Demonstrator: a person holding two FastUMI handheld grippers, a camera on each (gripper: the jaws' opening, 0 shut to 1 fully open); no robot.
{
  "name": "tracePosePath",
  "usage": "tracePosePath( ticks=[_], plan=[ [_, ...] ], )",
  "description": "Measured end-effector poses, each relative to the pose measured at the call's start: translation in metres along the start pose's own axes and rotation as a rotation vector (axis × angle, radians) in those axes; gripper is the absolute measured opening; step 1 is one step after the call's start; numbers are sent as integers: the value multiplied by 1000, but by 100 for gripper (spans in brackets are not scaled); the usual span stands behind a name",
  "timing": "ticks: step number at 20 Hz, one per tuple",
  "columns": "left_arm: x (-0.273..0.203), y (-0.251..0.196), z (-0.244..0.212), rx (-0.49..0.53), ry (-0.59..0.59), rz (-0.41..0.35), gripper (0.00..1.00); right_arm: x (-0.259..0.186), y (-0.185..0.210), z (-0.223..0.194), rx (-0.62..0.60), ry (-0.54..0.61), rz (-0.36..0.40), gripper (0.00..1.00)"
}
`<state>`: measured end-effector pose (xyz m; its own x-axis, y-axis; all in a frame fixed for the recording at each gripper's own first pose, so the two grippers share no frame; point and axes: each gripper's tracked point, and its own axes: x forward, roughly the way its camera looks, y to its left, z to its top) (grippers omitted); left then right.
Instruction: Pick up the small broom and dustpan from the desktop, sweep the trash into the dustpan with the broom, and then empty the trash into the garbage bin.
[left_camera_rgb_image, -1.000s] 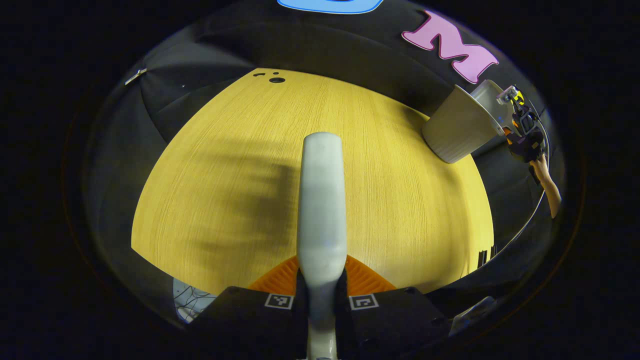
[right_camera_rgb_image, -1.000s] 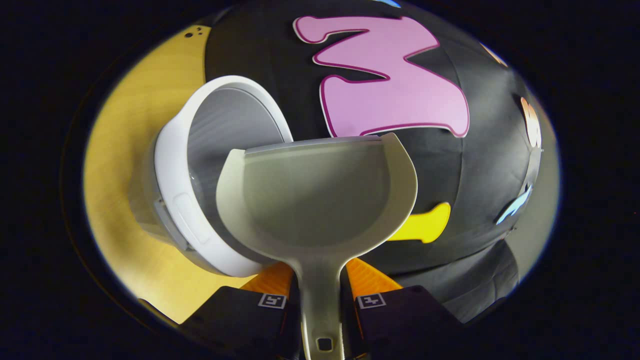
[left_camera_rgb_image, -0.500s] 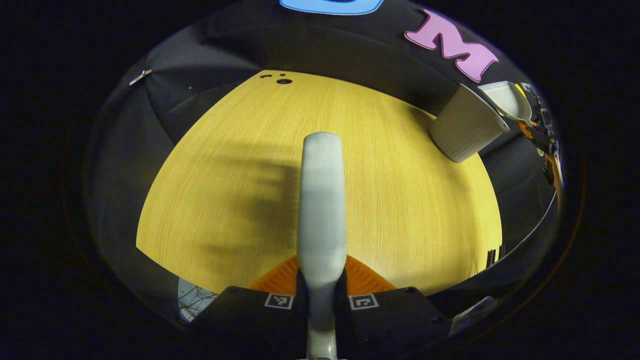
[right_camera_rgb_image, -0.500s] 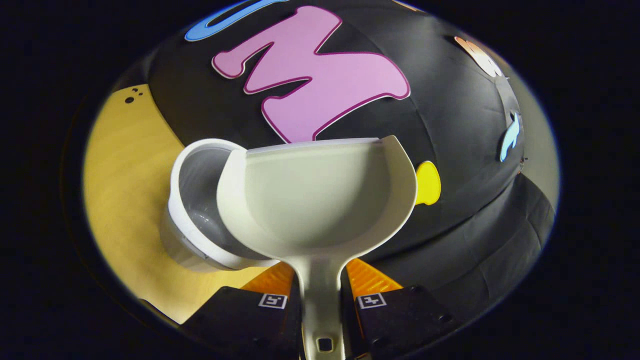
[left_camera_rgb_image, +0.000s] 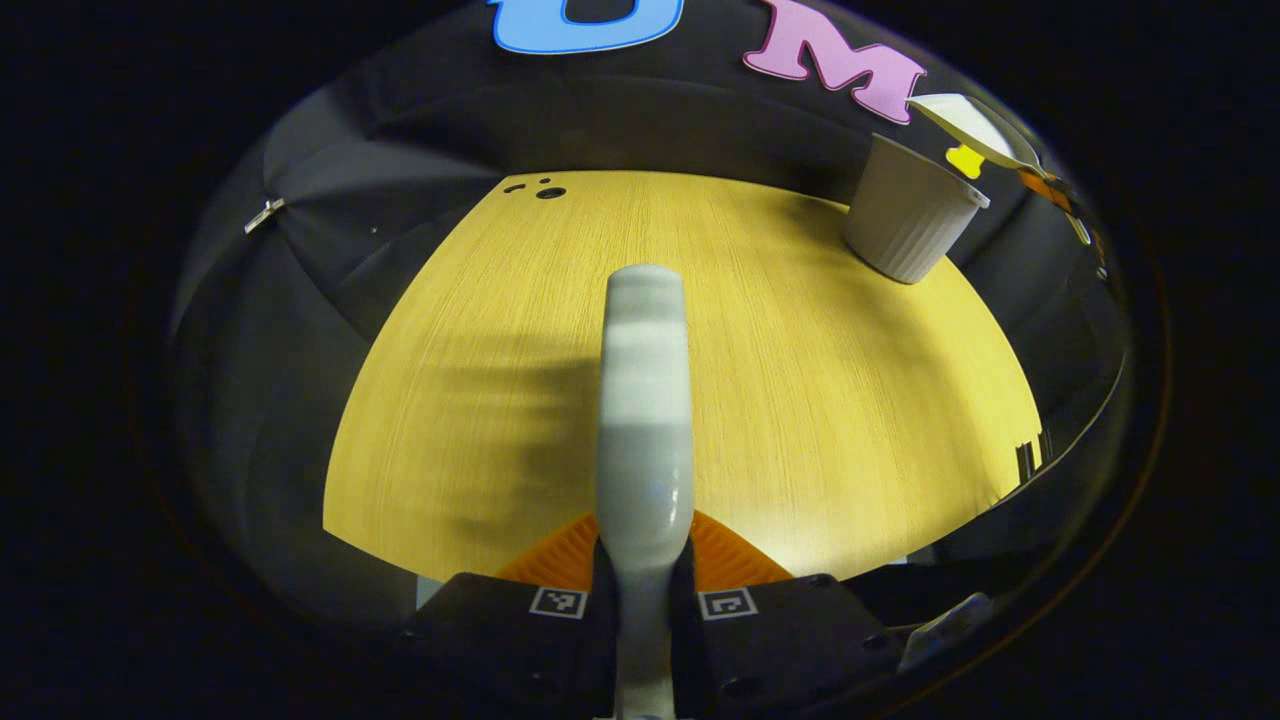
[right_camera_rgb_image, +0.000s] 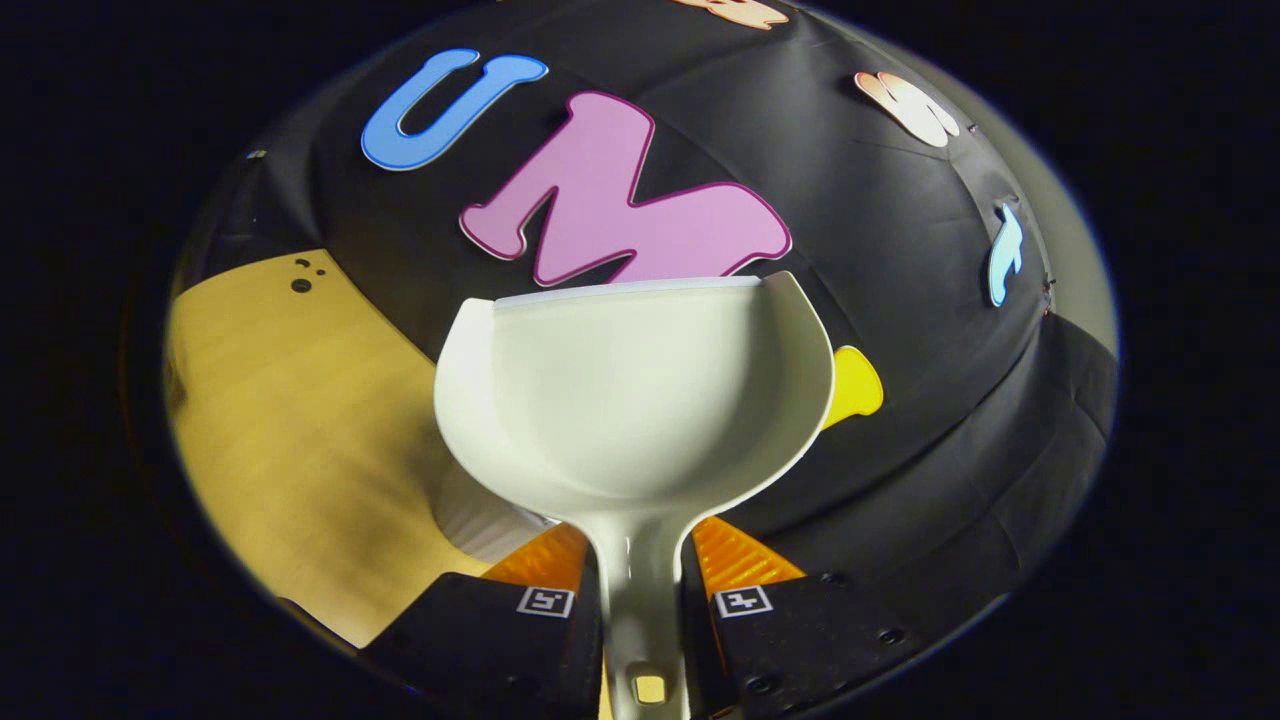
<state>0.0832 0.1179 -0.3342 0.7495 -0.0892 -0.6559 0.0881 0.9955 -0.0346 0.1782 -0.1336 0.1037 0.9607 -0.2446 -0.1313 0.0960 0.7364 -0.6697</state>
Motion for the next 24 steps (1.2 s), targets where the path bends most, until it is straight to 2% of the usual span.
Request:
tracePosePath(
  ticks=[2, 4, 7, 8, 9, 11, 13, 14, 17, 19, 21, 23, 24],
  plan=[
    [3, -1, -2, -20, -14, -4, 26, -19, 29, 4, 28, -11, 61, 39],
    [4, -2, -3, -38, -24, -2, 27, -38, 61, 4, 30, -20, 119, 36],
    [8, -4, -7, -61, -23, -6, 25, -55, 109, -9, 16, 0, 207, 36],
    [8, -3, -7, -58, -16, -9, 26, -62, 127, -16, 29, 11, 242, 34],
    [9, -1, -7, -48, -12, -5, 25, -68, 144, -23, 40, 24, 272, 39],
    [9, -2, -8, -31, -5, 6, 26, -78, 172, -40, 49, 59, 320, 36],
    [9, -1, -6, -24, -7, 12, 27, -87, 198, -69, 69, 113, 370, 36],
    [10, 0, -5, -19, -10, 18, 27, -91, 209, -86, 73, 151, 389, 34],
    [12, 0, -7, -16, 2, 34, 27, -90, 242, -141, 114, 272, 425, 40],
    [18, -1, -6, -16, 16, 30, 27, -92, 256, -173, 166, 360, 451, 37],
    [21, 2, -6, 4, 30, 38, 27, -93, 270, -200, 200, 423, 458, 40],
    [22, 2, -8, 16, 49, 49, 27, -92, 278, -222, 214, 476, 469, 33],
    [23, 2, -7, 18, 57, 54, 27, -95, 280, -234, 229, 505, 482, 37]
  ],
)
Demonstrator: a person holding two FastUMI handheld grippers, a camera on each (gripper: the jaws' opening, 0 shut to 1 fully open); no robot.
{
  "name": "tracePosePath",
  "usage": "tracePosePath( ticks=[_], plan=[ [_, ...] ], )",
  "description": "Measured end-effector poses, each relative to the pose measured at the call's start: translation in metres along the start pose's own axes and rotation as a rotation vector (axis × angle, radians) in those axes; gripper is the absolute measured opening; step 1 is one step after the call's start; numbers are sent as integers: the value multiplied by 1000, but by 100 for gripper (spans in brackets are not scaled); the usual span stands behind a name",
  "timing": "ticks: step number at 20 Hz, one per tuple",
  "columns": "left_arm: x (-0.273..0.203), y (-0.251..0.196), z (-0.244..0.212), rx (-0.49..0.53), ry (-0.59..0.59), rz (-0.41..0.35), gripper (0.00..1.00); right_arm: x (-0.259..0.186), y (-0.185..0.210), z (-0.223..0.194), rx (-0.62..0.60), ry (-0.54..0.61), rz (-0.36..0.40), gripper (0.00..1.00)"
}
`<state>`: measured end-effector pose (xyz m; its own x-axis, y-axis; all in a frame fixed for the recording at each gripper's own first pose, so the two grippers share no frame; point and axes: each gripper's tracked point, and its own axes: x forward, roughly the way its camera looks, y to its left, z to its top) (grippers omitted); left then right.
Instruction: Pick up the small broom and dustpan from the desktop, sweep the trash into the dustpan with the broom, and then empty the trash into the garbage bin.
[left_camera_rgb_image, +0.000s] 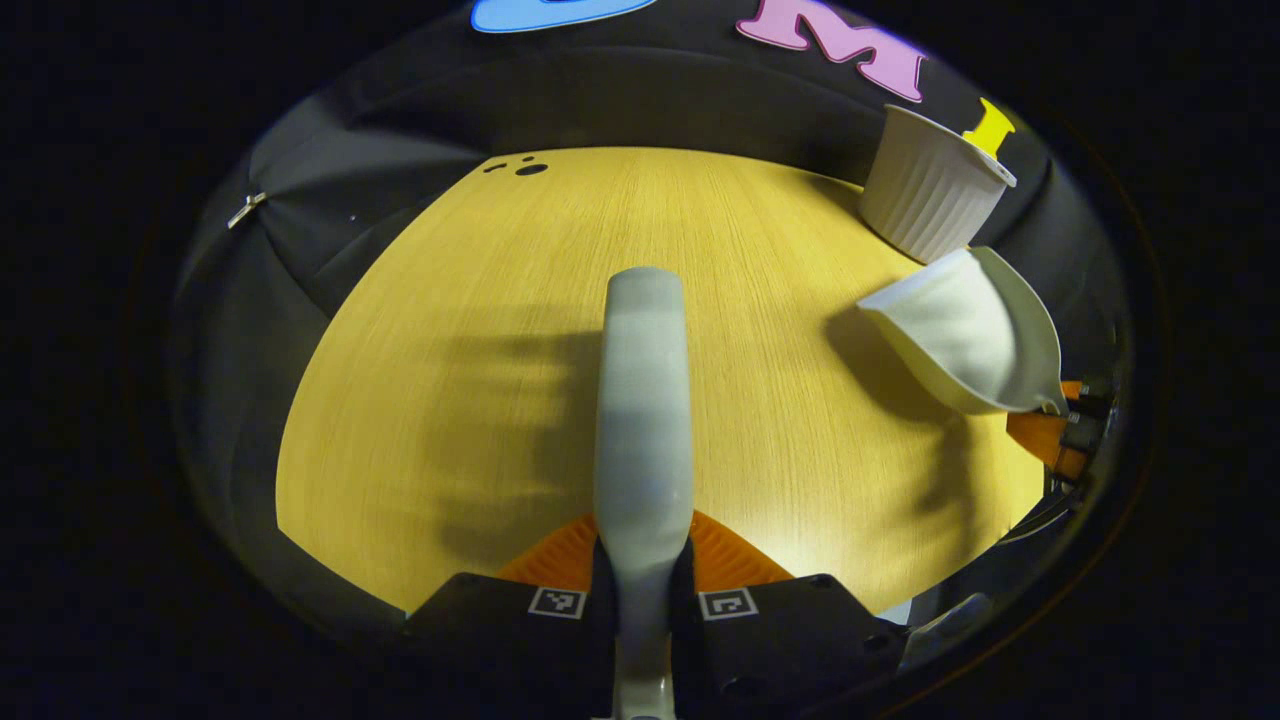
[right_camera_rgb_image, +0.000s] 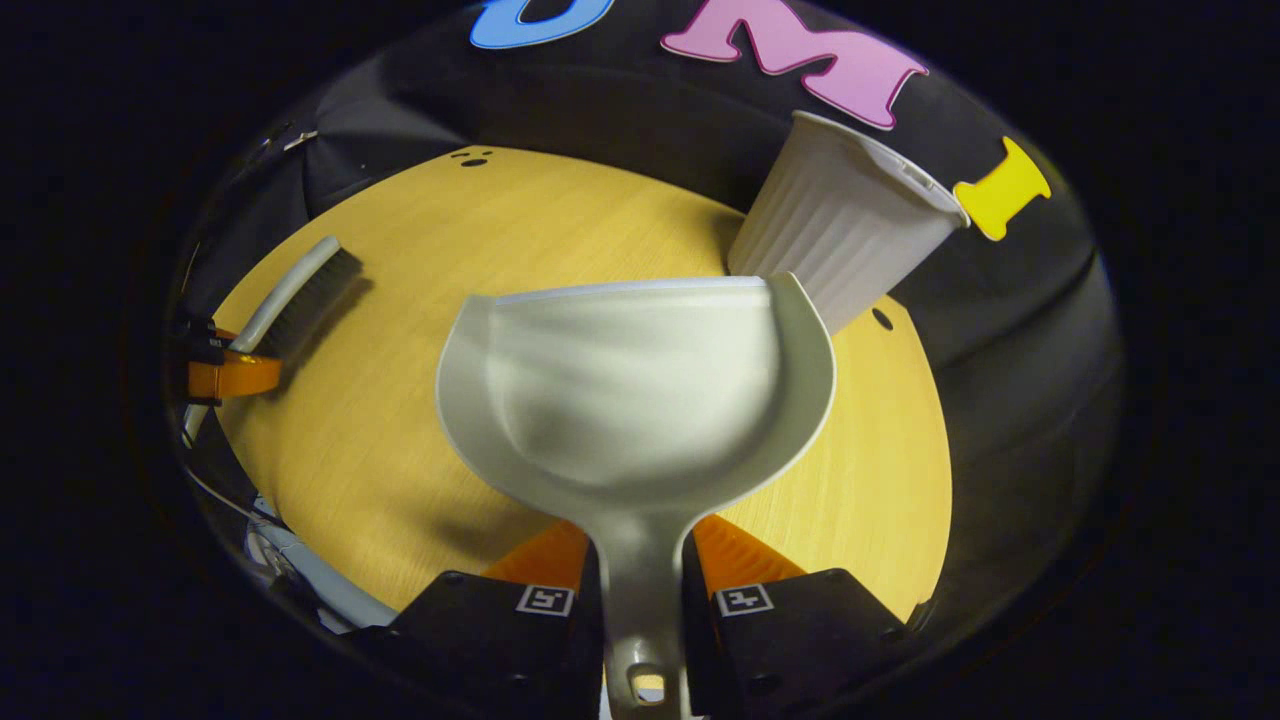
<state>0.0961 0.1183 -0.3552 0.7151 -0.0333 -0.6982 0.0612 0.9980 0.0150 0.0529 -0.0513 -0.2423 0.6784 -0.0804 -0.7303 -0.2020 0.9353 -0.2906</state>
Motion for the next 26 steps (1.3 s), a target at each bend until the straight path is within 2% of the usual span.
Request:
tracePosePath(
  ticks=[4, 5, 6, 7, 9, 11, 14, 16, 17, 18, 20, 21, 22, 23, 24, 26],
  plan=[
    [1, 2, 0, 27, 37, 28, 27, 6, 6, -23, 140, 72, 64, 37],
    [4, 2, 4, 48, 34, 37, 27, 8, 5, -25, 166, 81, 77, 34],
    [6, 2, 6, 73, 40, 48, 29, 8, 6, -26, 187, 91, 90, 40],
    [8, 0, 9, 99, 40, 60, 28, 8, 7, -26, 214, 101, 106, 37],
    [8, -2, 9, 166, 52, 79, 29, 8, 9, -31, 261, 125, 132, 37],
    [7, -2, 12, 228, 63, 103, 30, 9, 10, -32, 264, 130, 130, 37],
    [8, -1, 16, 264, 75, 131, 34, 8, 13, -34, 269, 156, 146, 35],
    [9, -1, 17, 272, 78, 134, 37, 7, 16, -34, 267, 163, 164, 46],
    [8, -1, 17, 268, 82, 130, 31, 7, 15, -34, 268, 170, 164, 44],
    [6, -2, 18, 264, 84, 123, 60, 7, 16, -33, 278, 173, 167, 45],
    [-2, -1, 21, 264, 64, 132, 83, 3, 19, -25, 313, 160, 180, 49],
    [-8, -3, 25, 252, 46, 121, 90, 1, 21, -21, 328, 153, 191, 60],
    [-14, -7, 28, 235, 32, 108, 98, -3, 19, -18, 328, 142, 185, 67],
    [-21, -11, 31, 216, 16, 91, 98, -8, 15, -13, 321, 127, 173, 78],
    [-29, -15, 34, 203, -5, 79, 98, -12, 12, -11, 323, 110, 160, 82],
    [-52, -20, 46, 193, -94, 74, 98, -27, 5, -2, 344, 62, 132, 98]
  ],
)
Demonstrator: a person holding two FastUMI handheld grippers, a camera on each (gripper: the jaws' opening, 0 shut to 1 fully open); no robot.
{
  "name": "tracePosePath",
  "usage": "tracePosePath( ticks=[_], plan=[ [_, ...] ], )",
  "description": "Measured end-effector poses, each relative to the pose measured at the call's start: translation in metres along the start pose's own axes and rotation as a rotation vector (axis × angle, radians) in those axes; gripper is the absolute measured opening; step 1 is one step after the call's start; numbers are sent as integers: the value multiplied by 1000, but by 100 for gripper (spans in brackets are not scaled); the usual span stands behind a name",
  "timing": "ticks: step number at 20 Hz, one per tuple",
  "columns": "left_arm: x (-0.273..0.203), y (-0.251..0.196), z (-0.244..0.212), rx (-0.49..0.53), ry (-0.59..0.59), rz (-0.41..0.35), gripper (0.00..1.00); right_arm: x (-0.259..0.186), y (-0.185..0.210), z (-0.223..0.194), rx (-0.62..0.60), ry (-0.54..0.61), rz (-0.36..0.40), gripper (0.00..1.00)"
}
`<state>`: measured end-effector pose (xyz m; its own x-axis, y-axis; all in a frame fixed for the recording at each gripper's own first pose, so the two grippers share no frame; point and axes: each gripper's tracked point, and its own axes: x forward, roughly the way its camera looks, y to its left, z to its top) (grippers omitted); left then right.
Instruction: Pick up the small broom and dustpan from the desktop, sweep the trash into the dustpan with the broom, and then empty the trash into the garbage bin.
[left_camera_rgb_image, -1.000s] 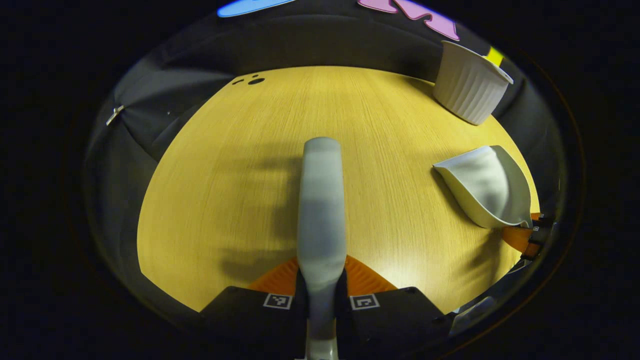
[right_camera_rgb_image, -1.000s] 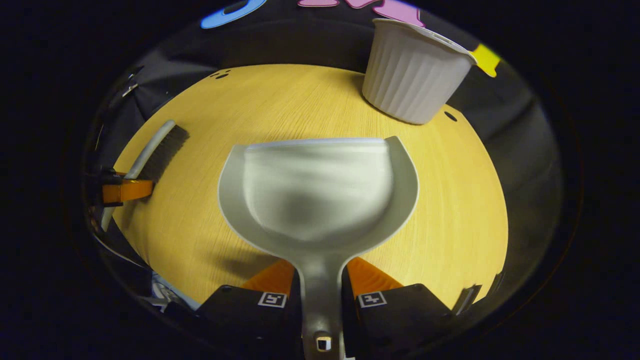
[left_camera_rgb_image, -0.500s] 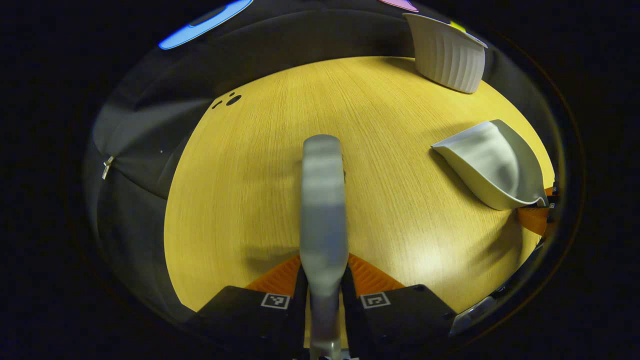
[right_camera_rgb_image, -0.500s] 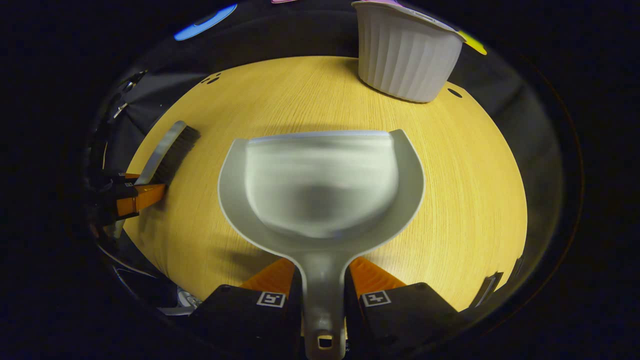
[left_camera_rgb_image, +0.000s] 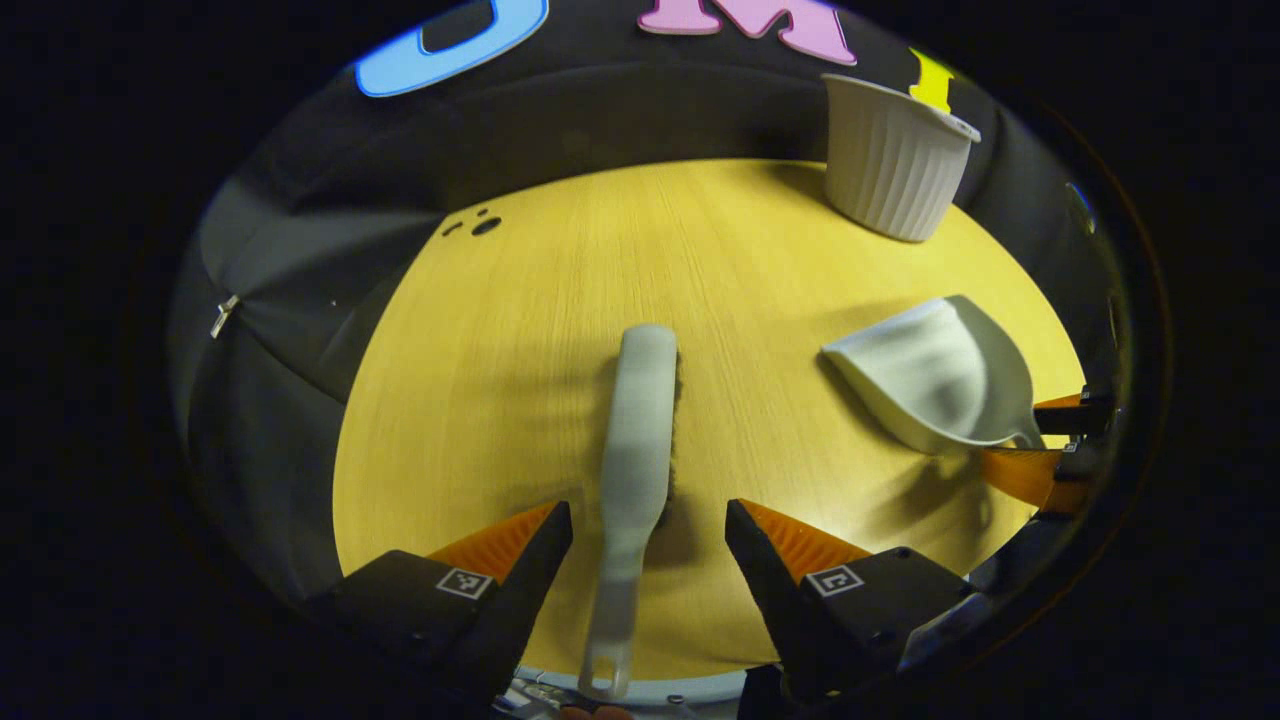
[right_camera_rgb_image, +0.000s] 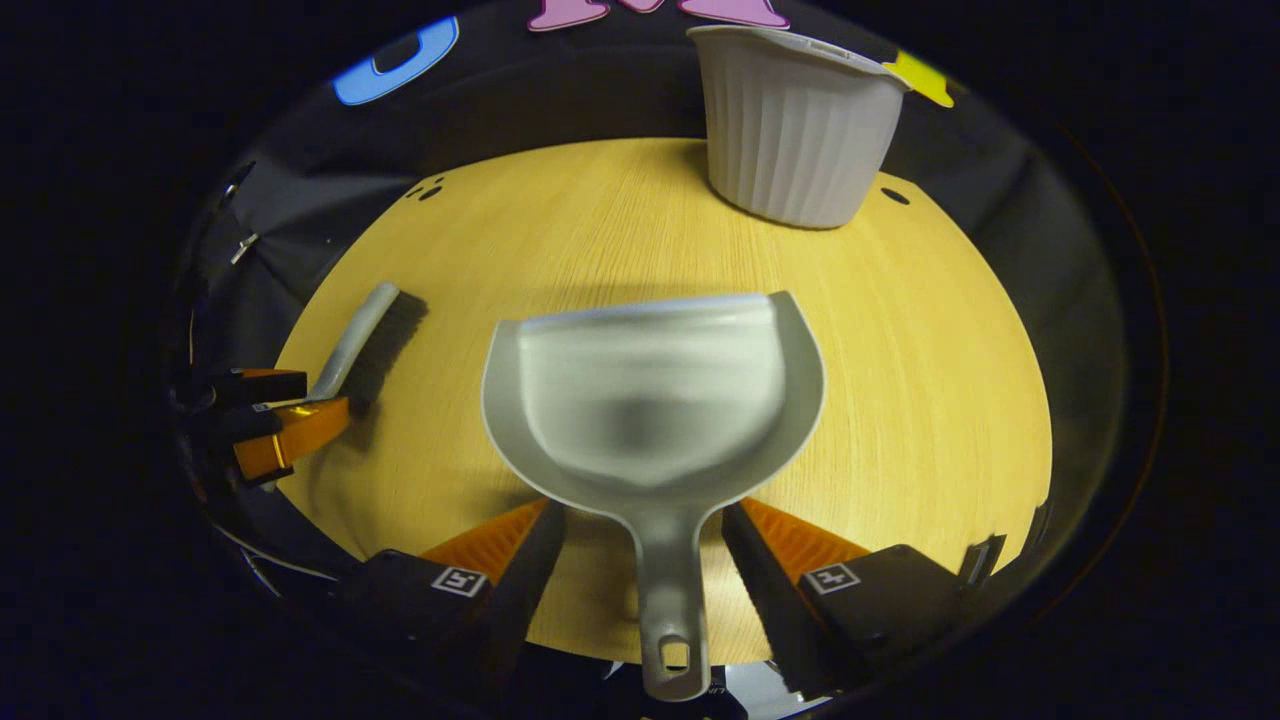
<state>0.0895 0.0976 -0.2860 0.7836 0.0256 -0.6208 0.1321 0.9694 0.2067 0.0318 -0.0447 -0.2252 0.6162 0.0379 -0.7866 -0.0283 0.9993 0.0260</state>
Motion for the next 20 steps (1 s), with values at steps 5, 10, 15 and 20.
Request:
tracePosePath(
  ticks=[5, 10, 15, 20],
  plan=[
    [-71, -9, 38, 7, -277, -17, 98, -57, 11, 29, 7, -191, -20, 100],
    [-146, -17, 56, 51, -526, 17, 98, -114, 26, 61, -25, -367, -8, 100],
    [-198, -36, 46, -12, -660, 29, 97, -169, 40, 73, -60, -572, 9, 100],
    [-206, -53, 13, -115, -617, 10, 97, -183, 43, 24, -74, -580, 17, 100]
  ],
)
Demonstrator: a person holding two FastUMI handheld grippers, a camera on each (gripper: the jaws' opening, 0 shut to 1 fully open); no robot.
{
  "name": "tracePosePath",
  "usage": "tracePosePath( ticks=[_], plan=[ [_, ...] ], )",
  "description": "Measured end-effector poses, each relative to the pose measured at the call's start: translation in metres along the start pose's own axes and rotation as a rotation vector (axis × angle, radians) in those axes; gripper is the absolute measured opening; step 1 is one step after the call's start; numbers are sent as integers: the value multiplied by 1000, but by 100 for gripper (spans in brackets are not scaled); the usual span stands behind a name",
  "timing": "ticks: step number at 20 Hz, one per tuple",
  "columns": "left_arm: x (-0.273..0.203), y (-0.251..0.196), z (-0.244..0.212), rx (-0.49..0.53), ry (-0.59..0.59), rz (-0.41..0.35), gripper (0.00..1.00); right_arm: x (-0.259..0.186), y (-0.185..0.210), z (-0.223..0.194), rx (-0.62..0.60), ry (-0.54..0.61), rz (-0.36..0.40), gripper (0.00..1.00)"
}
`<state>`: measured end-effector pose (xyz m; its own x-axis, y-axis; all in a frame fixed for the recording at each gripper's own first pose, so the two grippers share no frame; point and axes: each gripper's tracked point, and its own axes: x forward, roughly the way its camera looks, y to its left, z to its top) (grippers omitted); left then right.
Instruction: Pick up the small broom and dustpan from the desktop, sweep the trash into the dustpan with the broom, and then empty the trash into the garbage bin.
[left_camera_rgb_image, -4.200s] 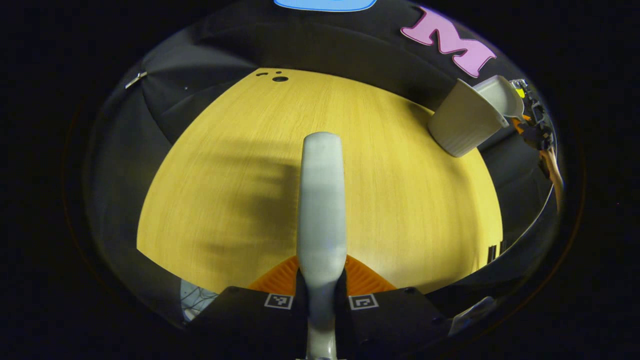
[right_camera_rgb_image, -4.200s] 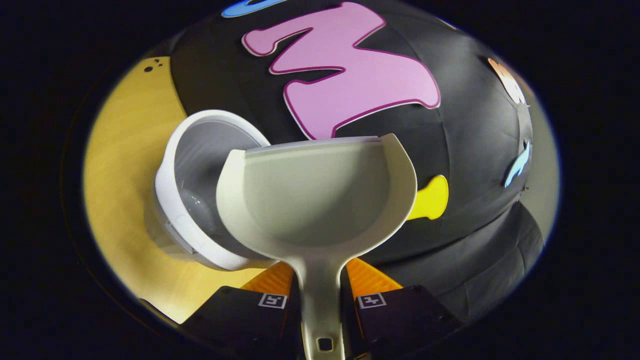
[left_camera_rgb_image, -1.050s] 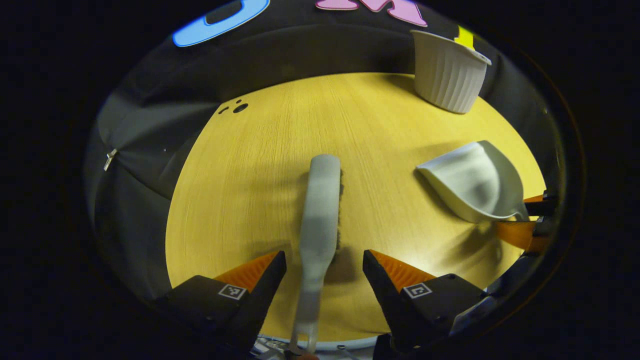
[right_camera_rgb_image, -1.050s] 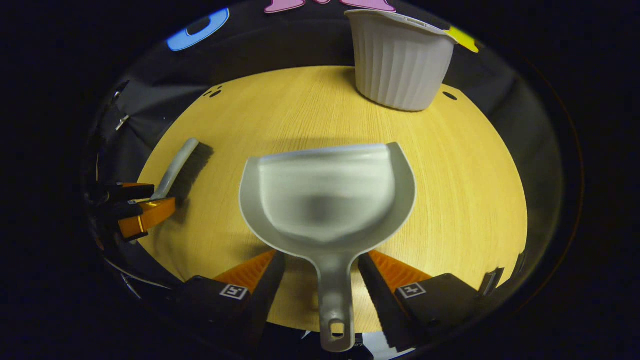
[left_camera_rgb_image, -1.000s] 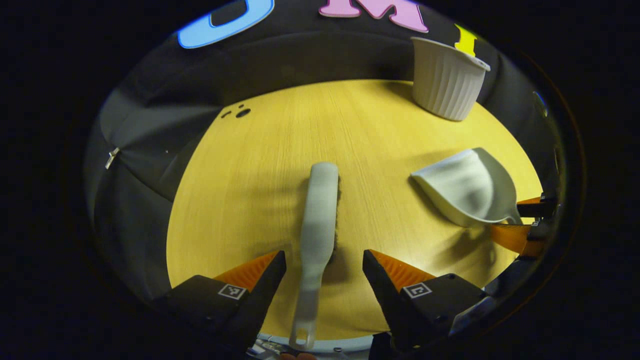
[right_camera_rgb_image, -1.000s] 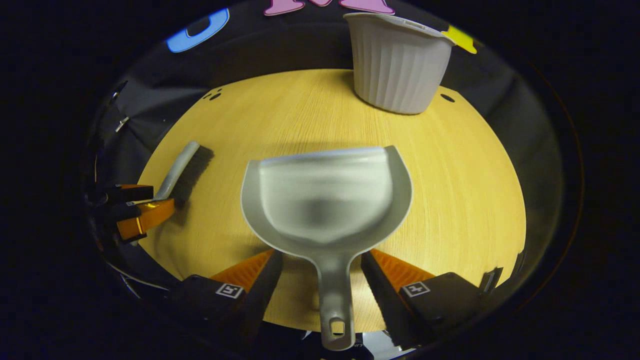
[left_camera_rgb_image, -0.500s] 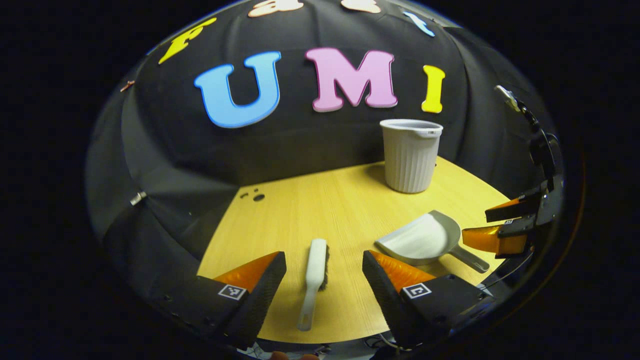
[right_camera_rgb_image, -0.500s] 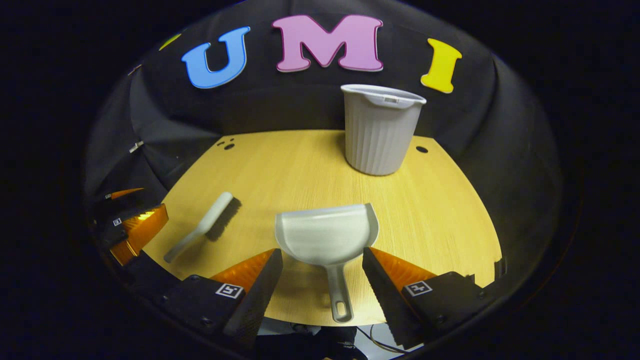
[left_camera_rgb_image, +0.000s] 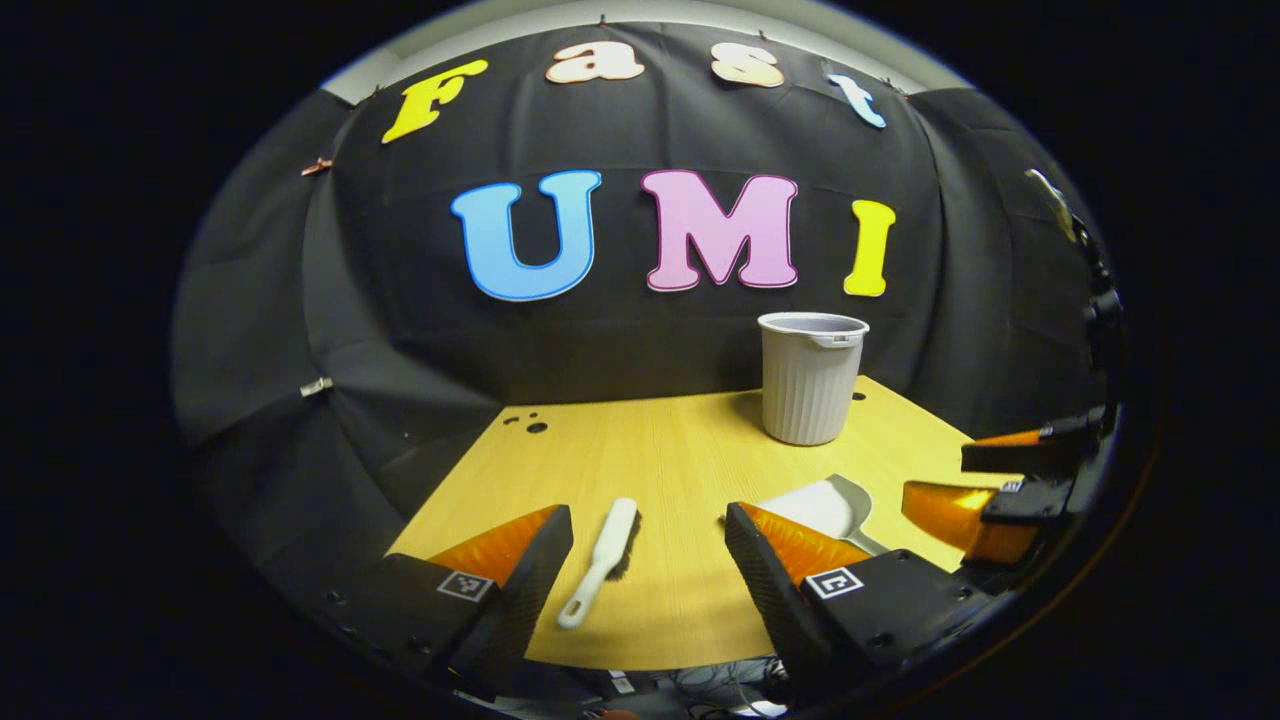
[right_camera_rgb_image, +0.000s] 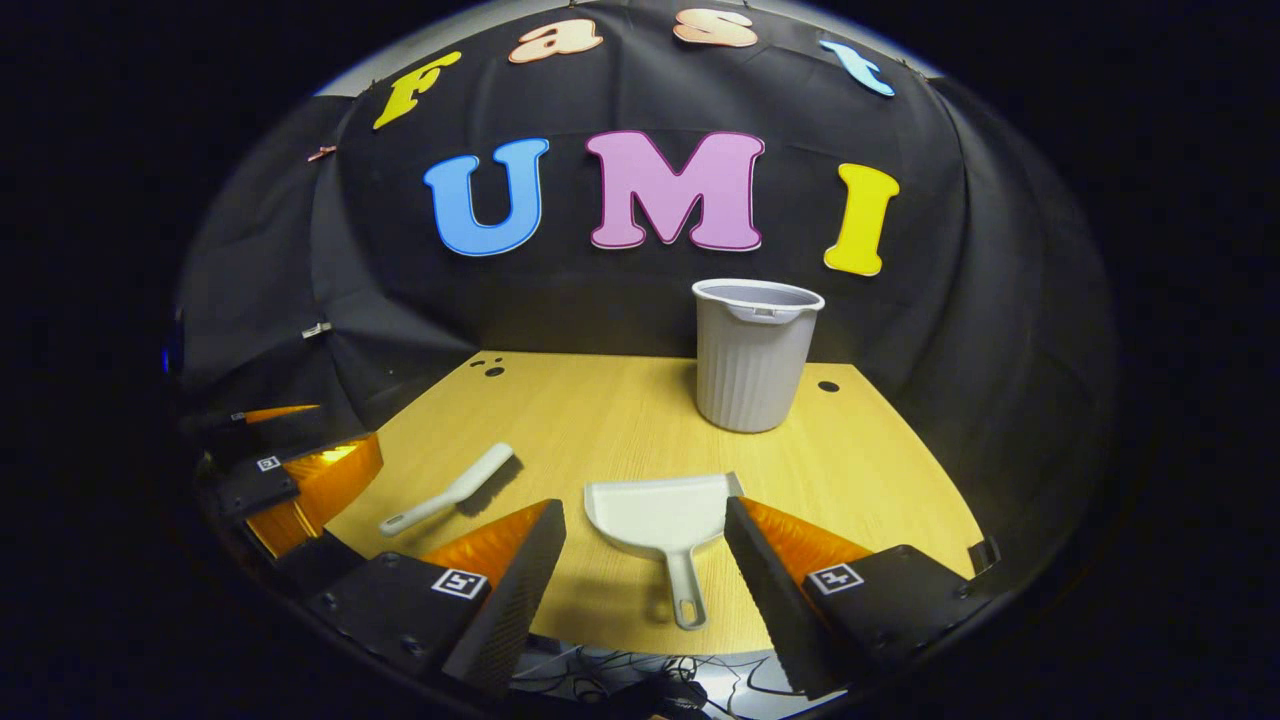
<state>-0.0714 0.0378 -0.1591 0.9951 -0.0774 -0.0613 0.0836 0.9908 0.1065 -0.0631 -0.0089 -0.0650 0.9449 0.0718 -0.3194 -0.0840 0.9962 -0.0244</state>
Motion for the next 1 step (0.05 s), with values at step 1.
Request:
tracePosePath(
  ticks=[1],
  plan=[
    [-3, -5, -6, -22, 14, -12, 97, -3, -4, -8, -4, 18, -4, 100]
  ],
)
